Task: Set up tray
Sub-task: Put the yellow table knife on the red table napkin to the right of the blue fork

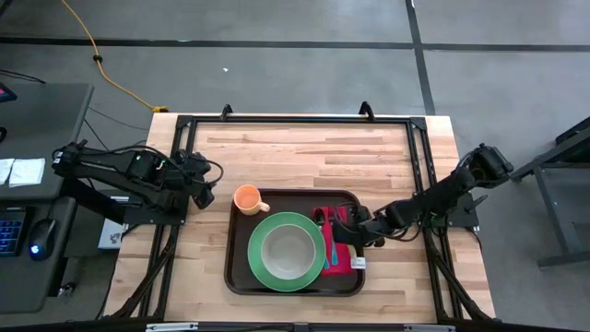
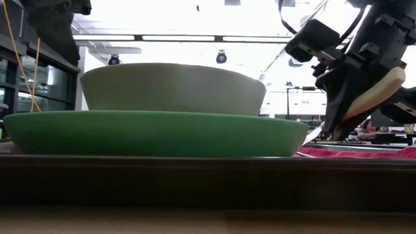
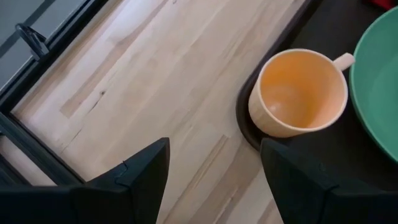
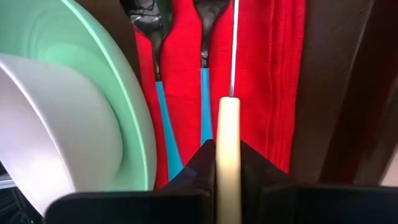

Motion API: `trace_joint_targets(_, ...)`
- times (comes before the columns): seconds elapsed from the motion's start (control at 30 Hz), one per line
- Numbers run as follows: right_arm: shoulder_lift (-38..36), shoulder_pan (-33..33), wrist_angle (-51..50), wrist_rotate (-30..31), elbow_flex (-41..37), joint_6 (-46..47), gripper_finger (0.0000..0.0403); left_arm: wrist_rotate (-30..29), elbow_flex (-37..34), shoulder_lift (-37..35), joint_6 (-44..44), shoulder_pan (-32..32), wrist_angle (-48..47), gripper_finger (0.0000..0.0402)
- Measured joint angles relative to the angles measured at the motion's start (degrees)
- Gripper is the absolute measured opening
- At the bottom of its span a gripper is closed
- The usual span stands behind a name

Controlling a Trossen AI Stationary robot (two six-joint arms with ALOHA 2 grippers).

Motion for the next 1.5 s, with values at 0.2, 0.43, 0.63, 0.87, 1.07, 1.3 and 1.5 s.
trace_joint_targets(0.2,0.0,-0.5,0.03,0.1,0.02,-0.04,0.002,1.15,0.0,0.0,0.38,0.0,-0.02,0.0282)
trace_joint_targets(0.43,0.04,-0.5,-0.31,-1.4,0.02,0.72,0.0046,1.14,0.0,0.0,1.47,0.0,0.03,0.0282)
trace_joint_targets(0.63,0.07,-0.52,-0.43,-1.4,0.02,0.66,0.0019,1.15,0.0,0.0,1.47,0.0,0.03,0.0282)
trace_joint_targets(0.87,0.07,-0.57,-0.83,-2.67,0.02,0.9,0.0035,1.15,0.0,0.0,1.47,0.0,0.05,0.0282)
trace_joint_targets(1.07,0.09,-0.55,-0.93,-3.31,0.02,1.11,0.0037,1.15,0.0,0.0,1.47,0.0,0.07,0.0282)
trace_joint_targets(1.3,0.09,-0.52,-0.77,-4.06,0.02,1.33,0.0033,1.19,0.0,0.0,1.47,0.0,0.09,0.0282)
trace_joint_targets(1.5,0.09,-0.52,-0.35,-4.57,0.02,1.4,0.0048,1.22,0.0,0.0,1.47,0.0,0.14,0.0282)
